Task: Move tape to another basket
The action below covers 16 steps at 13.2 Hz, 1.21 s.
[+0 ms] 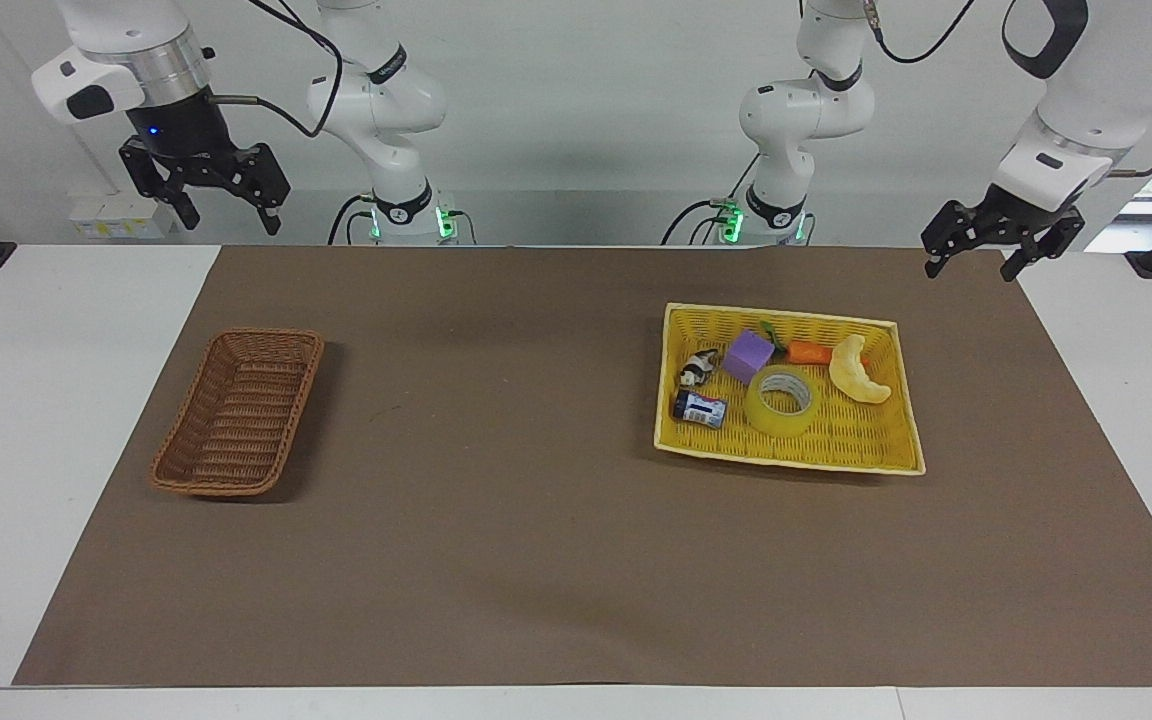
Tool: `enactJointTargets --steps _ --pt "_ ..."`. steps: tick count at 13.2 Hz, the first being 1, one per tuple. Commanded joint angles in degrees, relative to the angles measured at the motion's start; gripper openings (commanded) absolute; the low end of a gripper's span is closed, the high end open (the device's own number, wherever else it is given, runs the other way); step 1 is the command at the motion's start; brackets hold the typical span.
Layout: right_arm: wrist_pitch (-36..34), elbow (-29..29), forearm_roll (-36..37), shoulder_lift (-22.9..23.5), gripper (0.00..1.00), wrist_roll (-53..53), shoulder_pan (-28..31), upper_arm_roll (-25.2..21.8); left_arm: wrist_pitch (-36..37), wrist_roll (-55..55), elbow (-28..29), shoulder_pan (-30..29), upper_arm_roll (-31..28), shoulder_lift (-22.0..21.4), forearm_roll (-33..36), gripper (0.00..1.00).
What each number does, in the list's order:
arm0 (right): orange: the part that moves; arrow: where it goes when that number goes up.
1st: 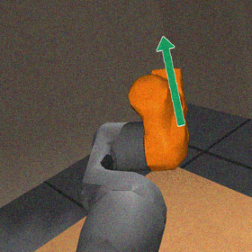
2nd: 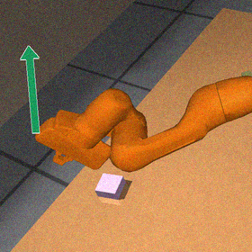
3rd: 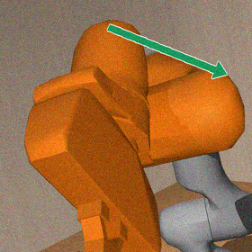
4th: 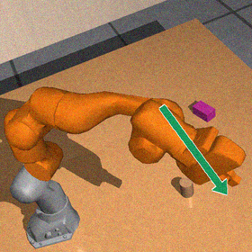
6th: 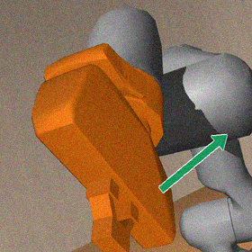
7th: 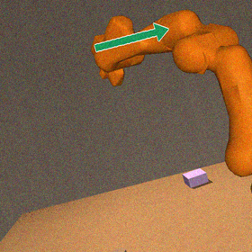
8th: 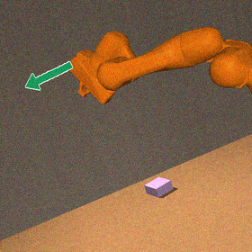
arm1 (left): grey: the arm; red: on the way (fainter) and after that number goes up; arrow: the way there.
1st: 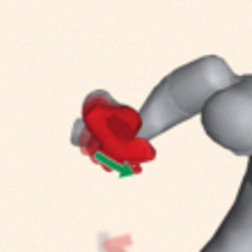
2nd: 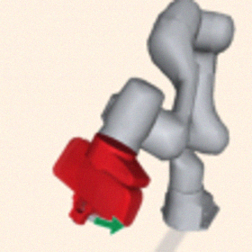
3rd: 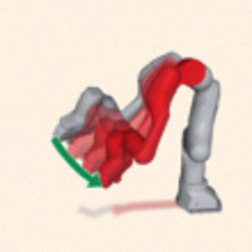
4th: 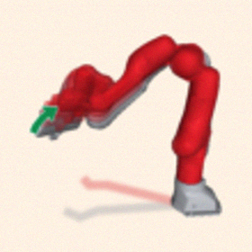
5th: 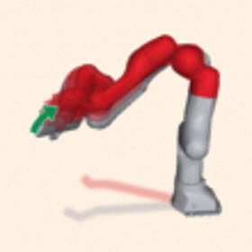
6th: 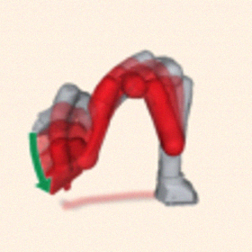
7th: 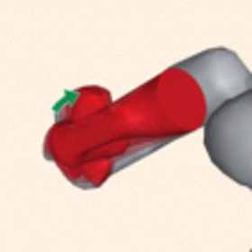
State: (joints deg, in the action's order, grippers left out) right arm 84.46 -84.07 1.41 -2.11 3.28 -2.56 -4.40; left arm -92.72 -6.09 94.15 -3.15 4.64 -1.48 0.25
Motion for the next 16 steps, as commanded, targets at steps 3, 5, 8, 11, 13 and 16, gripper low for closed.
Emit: enactJointTargets --steps 3,5,8,11,13,16 --pt "-0.2 -0.1 -0.2 -0.1 1.00 0.8 0.6 0.4 -11.1 4.2 9.1 3.1 -0.4 -0.7 -0.3 1.00" --pt "-0.2 -0.1 -0.2 -0.1 1.00 0.9 0.6 0.4 -14.1 5.3 12.0 4.5 -0.5 -0.5 -0.3 1.00" --pt "-0.2 -0.1 -0.2 -0.1 1.00 0.9 0.6 0.4 -22.3 5.3 20.0 5.3 -0.6 -0.9 -0.3 1.00" --pt "-0.2 -0.1 -0.2 -0.2 1.00 0.9 0.6 0.4 -27.8 5.9 23.9 5.3 -0.6 0.9 -0.3 1.00" --pt "-0.2 -0.1 -0.2 -0.2 1.00 0.9 0.6 0.4 -33.3 7.6 26.2 6.7 -0.5 4.0 -0.3 1.00" --pt "-0.2 -0.1 -0.2 -0.1 1.00 0.9 0.6 0.4 -42.5 10.0 32.3 8.5 -0.5 5.8 -0.3 1.00"
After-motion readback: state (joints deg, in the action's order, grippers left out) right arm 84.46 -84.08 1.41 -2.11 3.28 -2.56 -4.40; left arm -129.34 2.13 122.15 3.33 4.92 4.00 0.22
